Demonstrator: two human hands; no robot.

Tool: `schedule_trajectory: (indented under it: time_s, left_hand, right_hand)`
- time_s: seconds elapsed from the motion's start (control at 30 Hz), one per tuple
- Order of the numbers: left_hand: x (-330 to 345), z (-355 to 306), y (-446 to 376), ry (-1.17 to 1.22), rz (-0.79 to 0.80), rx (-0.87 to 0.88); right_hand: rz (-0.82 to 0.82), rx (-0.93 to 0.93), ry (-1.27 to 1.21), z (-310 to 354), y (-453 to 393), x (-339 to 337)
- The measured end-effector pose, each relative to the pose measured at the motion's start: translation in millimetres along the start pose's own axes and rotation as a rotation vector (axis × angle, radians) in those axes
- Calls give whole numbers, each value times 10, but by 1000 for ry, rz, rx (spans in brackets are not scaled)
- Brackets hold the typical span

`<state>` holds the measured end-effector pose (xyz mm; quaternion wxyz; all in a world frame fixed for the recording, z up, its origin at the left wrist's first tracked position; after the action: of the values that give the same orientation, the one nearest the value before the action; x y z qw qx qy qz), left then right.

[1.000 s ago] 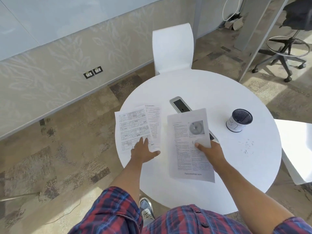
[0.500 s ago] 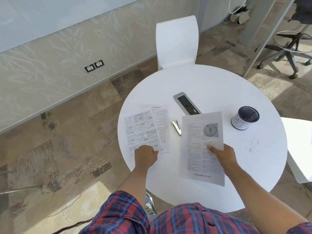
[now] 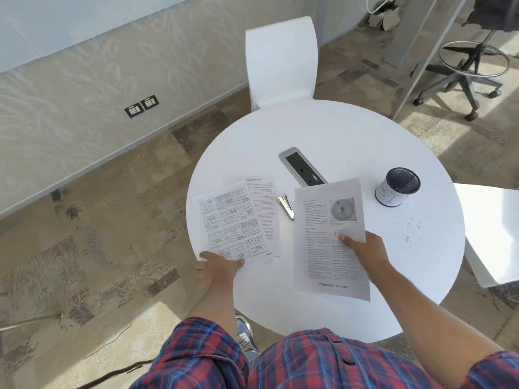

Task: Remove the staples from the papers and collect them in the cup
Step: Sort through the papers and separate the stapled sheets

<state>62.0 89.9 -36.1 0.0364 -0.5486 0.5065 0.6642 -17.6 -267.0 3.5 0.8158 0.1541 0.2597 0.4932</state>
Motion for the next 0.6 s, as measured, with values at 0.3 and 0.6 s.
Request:
schedule_trajectory:
  time_s: [0.3,0.6]
  left_hand:
    - [-69,87,-41,88,-94,-7]
    - [-347,106,46,638,-178,166]
  right_hand:
    - [2,4,30,6,4,33]
    - [-6,-19,45,21,-29,24]
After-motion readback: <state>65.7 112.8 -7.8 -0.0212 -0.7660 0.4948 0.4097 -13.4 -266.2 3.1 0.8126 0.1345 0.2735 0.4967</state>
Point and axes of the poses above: each hand's wrist, its own y-axis away from the middle knuckle, its own x-axis out of the palm, z = x × y, the point moved 1 cm from there along -y, towards the middle knuckle, and after that the axes turned 1 degree about z, right-handed, at the moved point
